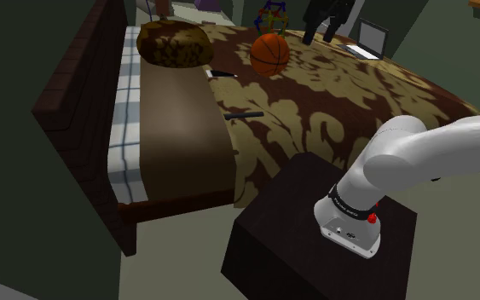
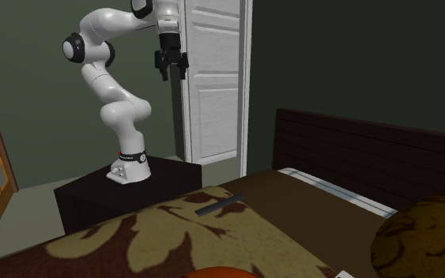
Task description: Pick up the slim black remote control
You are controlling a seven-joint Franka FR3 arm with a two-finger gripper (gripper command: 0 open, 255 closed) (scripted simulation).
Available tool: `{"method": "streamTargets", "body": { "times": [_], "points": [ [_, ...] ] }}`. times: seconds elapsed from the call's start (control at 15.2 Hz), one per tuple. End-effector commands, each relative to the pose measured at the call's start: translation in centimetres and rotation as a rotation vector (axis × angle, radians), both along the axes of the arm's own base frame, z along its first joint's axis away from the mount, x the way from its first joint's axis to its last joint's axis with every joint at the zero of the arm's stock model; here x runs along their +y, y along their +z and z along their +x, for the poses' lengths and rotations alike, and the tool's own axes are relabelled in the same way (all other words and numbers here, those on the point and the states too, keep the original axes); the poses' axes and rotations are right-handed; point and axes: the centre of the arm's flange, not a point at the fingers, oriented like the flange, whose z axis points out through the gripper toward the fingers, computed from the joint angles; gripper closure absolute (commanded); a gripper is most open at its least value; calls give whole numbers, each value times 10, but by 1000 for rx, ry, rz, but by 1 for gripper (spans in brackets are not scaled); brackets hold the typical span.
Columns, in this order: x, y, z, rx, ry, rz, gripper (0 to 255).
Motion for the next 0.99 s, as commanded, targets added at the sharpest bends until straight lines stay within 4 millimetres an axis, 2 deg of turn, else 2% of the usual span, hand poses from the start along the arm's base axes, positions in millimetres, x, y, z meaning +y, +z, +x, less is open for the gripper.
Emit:
{"method": "streamTargets", "body": {
  "times": [0.0, 0.92],
  "points": [
    [0, 0, 0, 0, 0, 0, 0],
    [-67, -148, 84, -1, 430, -48, 0]
  ]
}}
